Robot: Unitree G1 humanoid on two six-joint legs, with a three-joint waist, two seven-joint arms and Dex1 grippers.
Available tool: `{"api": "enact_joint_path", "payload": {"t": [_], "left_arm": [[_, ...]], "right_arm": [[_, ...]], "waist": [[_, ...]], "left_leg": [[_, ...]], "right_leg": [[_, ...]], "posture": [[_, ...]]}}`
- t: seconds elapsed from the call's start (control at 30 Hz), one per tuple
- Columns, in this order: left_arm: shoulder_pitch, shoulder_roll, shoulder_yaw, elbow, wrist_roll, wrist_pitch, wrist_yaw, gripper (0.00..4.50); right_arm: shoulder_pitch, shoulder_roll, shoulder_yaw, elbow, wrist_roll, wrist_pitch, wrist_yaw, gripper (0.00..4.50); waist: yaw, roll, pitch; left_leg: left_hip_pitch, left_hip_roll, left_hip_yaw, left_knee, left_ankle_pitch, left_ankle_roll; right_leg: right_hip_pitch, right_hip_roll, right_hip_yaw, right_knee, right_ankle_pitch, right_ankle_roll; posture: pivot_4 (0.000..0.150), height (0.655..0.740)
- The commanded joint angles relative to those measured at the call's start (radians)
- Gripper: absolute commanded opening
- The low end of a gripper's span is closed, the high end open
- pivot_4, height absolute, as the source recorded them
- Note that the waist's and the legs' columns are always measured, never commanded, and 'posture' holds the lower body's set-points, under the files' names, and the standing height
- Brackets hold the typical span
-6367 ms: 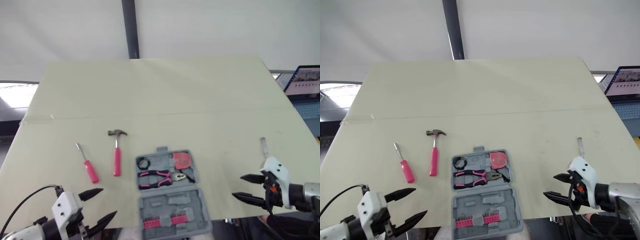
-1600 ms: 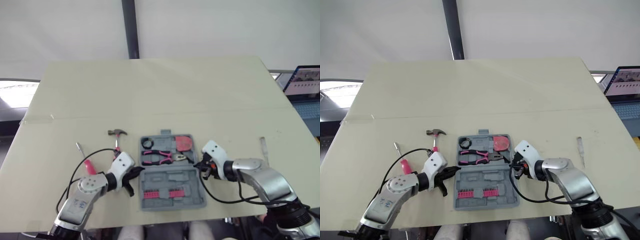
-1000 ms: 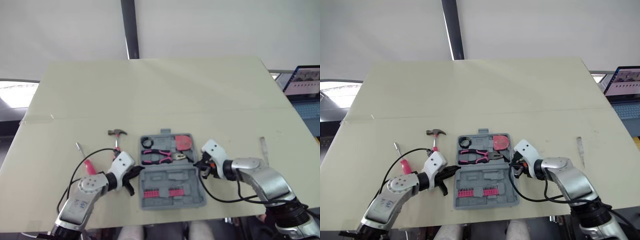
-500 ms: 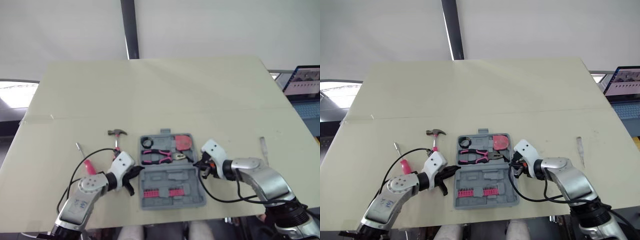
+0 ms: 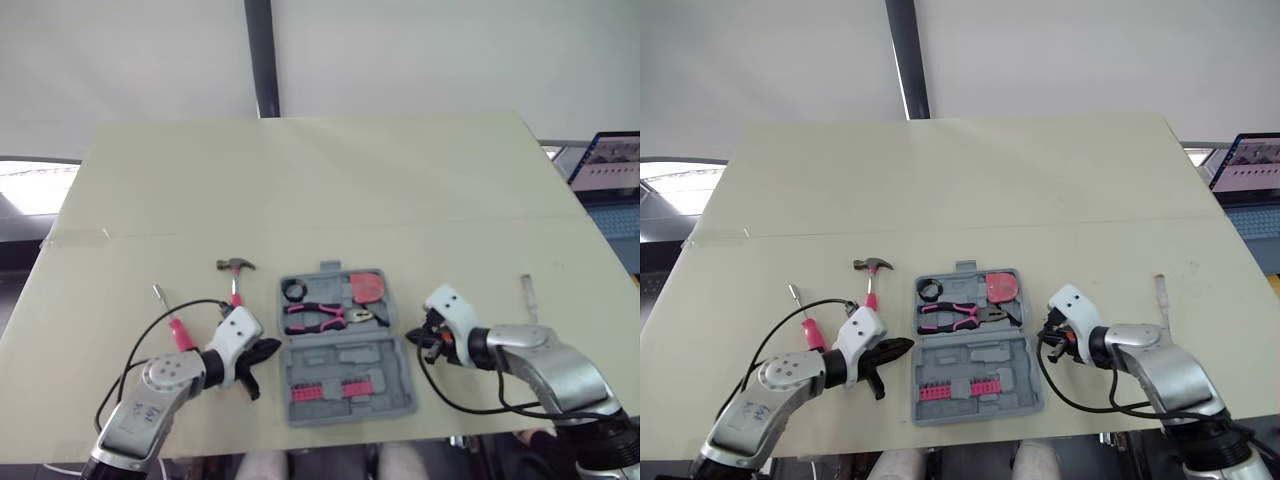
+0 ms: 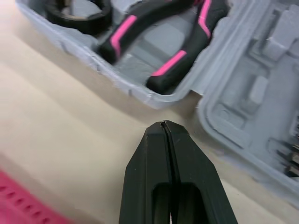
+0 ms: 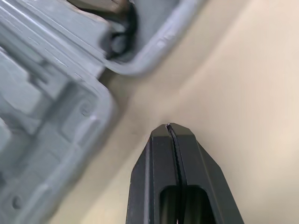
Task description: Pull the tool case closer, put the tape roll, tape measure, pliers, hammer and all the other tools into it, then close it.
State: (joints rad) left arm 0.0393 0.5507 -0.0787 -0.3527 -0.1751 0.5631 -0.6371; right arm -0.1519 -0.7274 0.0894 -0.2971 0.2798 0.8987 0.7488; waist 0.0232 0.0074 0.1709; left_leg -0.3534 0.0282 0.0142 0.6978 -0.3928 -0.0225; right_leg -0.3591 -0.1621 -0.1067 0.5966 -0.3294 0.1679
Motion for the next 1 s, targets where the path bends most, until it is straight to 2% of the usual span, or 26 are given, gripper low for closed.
{"api": "enact_joint_path", "payload": {"t": [0.03, 0.2, 0.3, 0.4, 0.5, 0.63, 0.73, 0.77, 0.83, 1.0], "left_arm": [[-0.028, 0.020, 0.033, -0.025, -0.012, -0.015, -0.009, 0.03], [-0.055, 0.046, 0.113, -0.044, -0.073, -0.004, -0.034, 0.03], [-0.013, 0.055, 0.226, -0.143, -0.216, 0.026, -0.090, 0.03], [0.101, 0.073, 0.349, -0.262, -0.337, 0.082, -0.118, 0.03], [0.248, 0.095, 0.431, -0.341, -0.361, 0.094, -0.125, 0.87], [0.396, 0.060, 0.490, -0.368, -0.387, 0.051, -0.129, 2.88], [0.510, 0.030, 0.543, -0.389, -0.388, -0.024, -0.163, 4.23], [0.547, 0.020, 0.562, -0.395, -0.389, -0.050, -0.176, 4.45], [0.611, -0.007, 0.597, -0.405, -0.399, -0.095, -0.191, 4.50], [0.800, -0.111, 0.659, -0.359, -0.335, -0.289, -0.246, 4.50]], "right_arm": [[0.007, -0.014, -0.052, -0.017, 0.027, -0.016, 0.012, 0.00], [0.058, -0.036, -0.157, -0.058, 0.093, -0.013, 0.033, 0.00], [0.152, -0.062, -0.246, -0.158, 0.159, -0.016, 0.072, 0.00], [0.253, -0.077, -0.312, -0.238, 0.181, -0.090, 0.106, 0.00], [0.312, -0.072, -0.355, -0.242, 0.181, -0.195, 0.137, 0.00], [0.313, -0.084, -0.348, -0.211, 0.200, -0.220, 0.163, 0.00], [0.372, -0.121, -0.381, -0.219, 0.235, -0.227, 0.235, 0.00], [0.393, -0.137, -0.396, -0.220, 0.247, -0.221, 0.255, 0.25], [0.421, -0.159, -0.426, -0.216, 0.270, -0.213, 0.276, 0.83], [0.550, -0.193, -0.495, -0.199, 0.260, -0.286, 0.364, 3.30]], "waist": [[0.000, 0.000, 0.000], [0.001, 0.000, 0.000], [0.002, 0.000, 0.000], [-0.001, 0.000, 0.000], [-0.005, 0.000, 0.000], [0.003, 0.000, 0.000], [0.008, -0.001, 0.000], [0.009, -0.001, 0.000], [0.007, -0.001, 0.000], [0.003, -0.001, 0.000]], "left_leg": [[0.000, 0.000, 0.000, 0.000, 0.000, 0.000], [0.000, 0.000, 0.000, 0.000, 0.000, 0.000], [-0.001, 0.000, 0.000, 0.000, 0.000, 0.000], [-0.001, 0.000, -0.001, -0.001, 0.000, 0.000], [0.000, 0.000, 0.000, -0.001, 0.000, 0.000], [0.001, 0.000, 0.001, 0.000, 0.000, 0.000], [0.000, 0.000, 0.000, 0.000, -0.001, 0.001], [0.000, 0.000, 0.000, 0.000, -0.001, 0.001], [0.000, 0.000, 0.000, 0.000, -0.001, 0.002], [0.001, 0.000, 0.001, 0.000, -0.002, 0.002]], "right_leg": [[0.000, 0.000, 0.000, 0.000, 0.000, 0.000], [0.000, 0.000, 0.000, 0.000, 0.000, 0.000], [0.000, 0.000, 0.000, 0.000, 0.000, 0.000], [0.000, 0.000, 0.000, -0.001, 0.000, 0.000], [0.000, 0.000, 0.000, -0.001, 0.000, 0.000], [0.001, 0.000, 0.001, -0.001, 0.000, 0.000], [0.002, 0.000, 0.001, -0.003, 0.000, 0.000], [0.002, 0.000, 0.001, -0.003, 0.000, 0.000], [0.002, 0.000, 0.001, -0.004, 0.000, 0.000], [0.003, 0.000, 0.001, -0.005, 0.000, 0.000]], "posture": [[0.150, 0.7360], [0.150, 0.7360], [0.150, 0.7360], [0.150, 0.7360], [0.150, 0.7360], [0.150, 0.7360], [0.150, 0.7360], [0.150, 0.7360], [0.150, 0.7360], [0.150, 0.7360]]}}
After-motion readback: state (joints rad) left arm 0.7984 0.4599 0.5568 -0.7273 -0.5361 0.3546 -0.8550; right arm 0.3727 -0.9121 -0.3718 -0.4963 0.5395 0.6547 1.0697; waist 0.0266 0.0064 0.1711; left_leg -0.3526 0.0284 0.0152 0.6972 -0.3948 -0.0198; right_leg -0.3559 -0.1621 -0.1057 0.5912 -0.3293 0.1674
